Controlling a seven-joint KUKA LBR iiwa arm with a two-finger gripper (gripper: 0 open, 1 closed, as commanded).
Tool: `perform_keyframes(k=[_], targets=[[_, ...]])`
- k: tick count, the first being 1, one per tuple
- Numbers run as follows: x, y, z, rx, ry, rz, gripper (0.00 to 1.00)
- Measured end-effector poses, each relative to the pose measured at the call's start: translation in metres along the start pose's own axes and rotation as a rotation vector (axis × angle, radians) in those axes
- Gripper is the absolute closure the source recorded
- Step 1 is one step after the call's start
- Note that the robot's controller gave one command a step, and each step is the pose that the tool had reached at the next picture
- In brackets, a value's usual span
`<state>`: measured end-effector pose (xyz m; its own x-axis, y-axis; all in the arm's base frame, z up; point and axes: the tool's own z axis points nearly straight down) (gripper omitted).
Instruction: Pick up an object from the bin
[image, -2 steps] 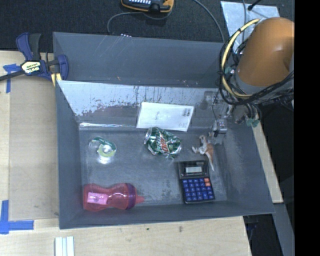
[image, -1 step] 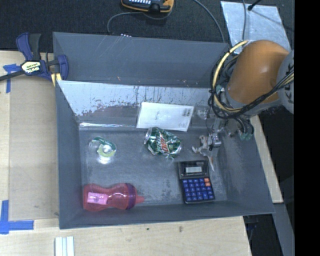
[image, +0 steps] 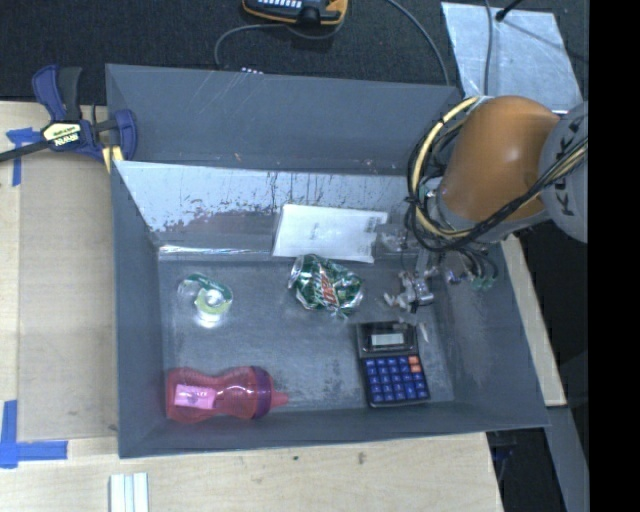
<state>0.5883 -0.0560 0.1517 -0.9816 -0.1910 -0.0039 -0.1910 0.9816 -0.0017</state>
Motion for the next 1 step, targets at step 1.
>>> perform_keyframes(k=[1], targets=[[-0.0005,0.0034,0.0042,0.000,-0.004,0.081,0.00]])
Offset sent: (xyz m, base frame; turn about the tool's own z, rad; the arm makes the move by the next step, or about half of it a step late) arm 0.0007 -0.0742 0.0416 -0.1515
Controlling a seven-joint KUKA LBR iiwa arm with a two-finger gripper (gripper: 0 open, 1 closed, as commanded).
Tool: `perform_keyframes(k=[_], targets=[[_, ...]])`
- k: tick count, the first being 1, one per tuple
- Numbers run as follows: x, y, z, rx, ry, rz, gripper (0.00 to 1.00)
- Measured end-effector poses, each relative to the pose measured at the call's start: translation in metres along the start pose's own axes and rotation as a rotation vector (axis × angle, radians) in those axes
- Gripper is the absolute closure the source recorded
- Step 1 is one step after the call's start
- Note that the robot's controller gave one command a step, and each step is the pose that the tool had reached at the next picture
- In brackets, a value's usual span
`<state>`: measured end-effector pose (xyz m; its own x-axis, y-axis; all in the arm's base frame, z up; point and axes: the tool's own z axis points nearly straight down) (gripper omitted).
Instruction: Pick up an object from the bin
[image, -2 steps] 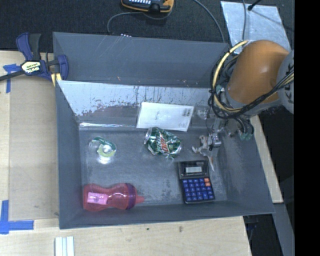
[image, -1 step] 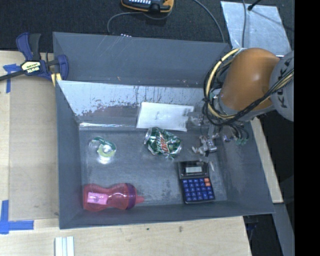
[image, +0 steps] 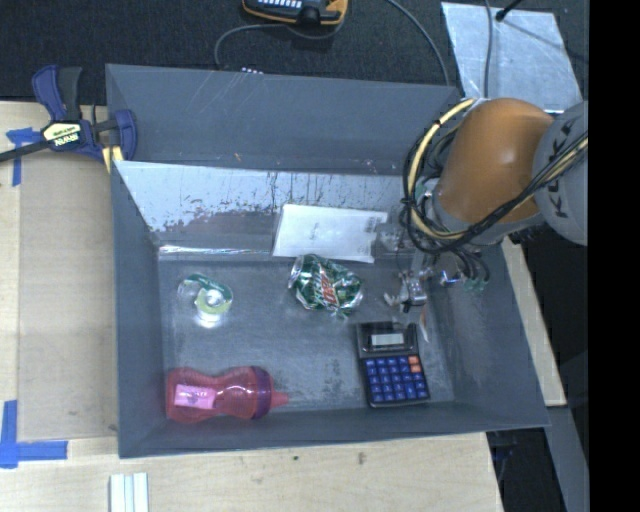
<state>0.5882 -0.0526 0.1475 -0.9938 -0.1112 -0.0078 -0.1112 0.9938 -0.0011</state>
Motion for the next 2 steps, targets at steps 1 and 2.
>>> perform_keyframes(k=[1,2], targets=[[0.002,-0.020,-0.010,0.000,0.001,0.159,0.00],[0.005,-0.019,0.011,0.006,-0.011,-0.003,0.00]])
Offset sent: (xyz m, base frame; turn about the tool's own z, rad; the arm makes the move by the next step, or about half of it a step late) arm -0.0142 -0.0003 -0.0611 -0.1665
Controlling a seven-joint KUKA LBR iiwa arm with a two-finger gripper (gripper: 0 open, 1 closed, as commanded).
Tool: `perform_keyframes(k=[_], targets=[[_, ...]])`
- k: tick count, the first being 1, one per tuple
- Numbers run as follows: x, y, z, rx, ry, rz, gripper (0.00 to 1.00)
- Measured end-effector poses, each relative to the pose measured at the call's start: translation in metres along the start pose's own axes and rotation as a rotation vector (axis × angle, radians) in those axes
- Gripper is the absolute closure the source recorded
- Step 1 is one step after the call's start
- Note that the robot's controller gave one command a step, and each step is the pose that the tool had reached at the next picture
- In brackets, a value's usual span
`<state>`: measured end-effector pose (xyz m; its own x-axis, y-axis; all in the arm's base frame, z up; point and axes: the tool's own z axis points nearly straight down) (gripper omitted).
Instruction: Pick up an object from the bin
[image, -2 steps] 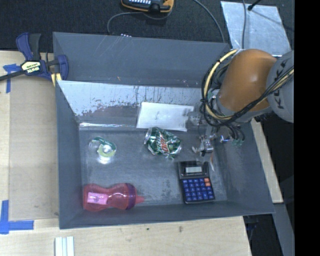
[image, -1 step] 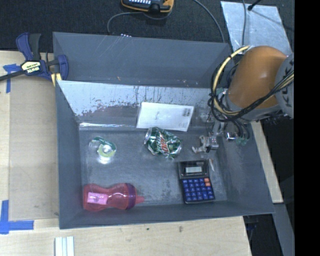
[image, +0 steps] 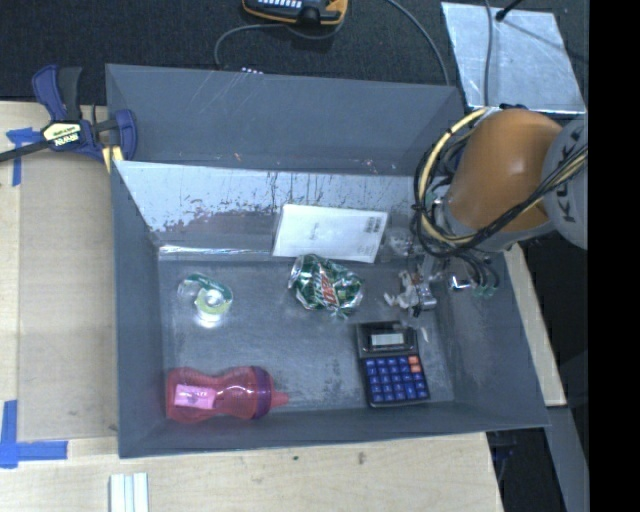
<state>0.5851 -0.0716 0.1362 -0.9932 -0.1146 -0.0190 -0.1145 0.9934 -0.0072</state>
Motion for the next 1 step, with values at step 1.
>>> perform_keyframes(k=[1], targets=[[0.0104,0.0133,0.0318,-0.008,0.012,-0.159,0.00]])
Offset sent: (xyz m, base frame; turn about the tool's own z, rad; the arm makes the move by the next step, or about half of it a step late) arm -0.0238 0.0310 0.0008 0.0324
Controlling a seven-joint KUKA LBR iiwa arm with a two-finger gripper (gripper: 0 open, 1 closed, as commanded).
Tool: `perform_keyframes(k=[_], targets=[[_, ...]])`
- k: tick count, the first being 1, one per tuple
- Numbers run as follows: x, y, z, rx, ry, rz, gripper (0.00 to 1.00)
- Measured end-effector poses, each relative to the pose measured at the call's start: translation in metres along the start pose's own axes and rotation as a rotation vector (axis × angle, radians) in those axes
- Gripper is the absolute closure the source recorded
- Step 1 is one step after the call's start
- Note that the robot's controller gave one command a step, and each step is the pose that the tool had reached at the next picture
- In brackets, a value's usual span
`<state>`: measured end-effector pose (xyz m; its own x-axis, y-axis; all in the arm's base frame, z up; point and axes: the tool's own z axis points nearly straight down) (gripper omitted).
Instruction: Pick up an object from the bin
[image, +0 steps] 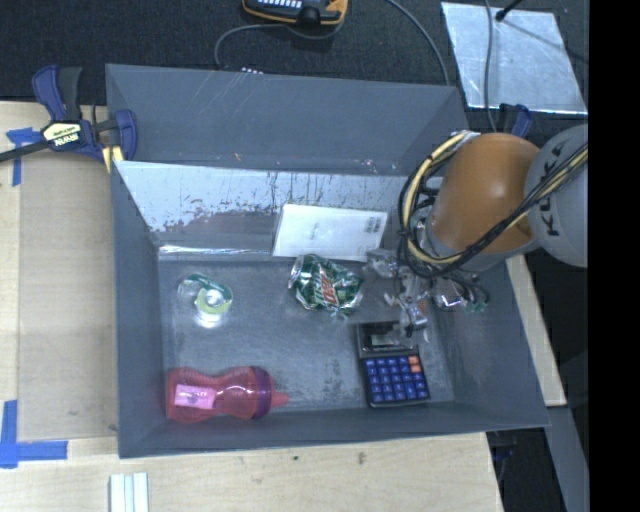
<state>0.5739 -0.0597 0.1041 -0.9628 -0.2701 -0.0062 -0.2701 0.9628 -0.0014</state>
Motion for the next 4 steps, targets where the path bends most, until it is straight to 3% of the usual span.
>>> perform_keyframes(k=[1,2,3,4], targets=[[0.005,0.010,-0.008,0.002,-0.002,0.120,0.00],[-0.002,0.016,-0.035,0.002,-0.005,0.091,0.00],[0.006,0.021,-0.037,0.005,-0.011,-0.110,0.00],[0.023,0.029,-0.009,0.005,-0.011,-0.187,0.00]])
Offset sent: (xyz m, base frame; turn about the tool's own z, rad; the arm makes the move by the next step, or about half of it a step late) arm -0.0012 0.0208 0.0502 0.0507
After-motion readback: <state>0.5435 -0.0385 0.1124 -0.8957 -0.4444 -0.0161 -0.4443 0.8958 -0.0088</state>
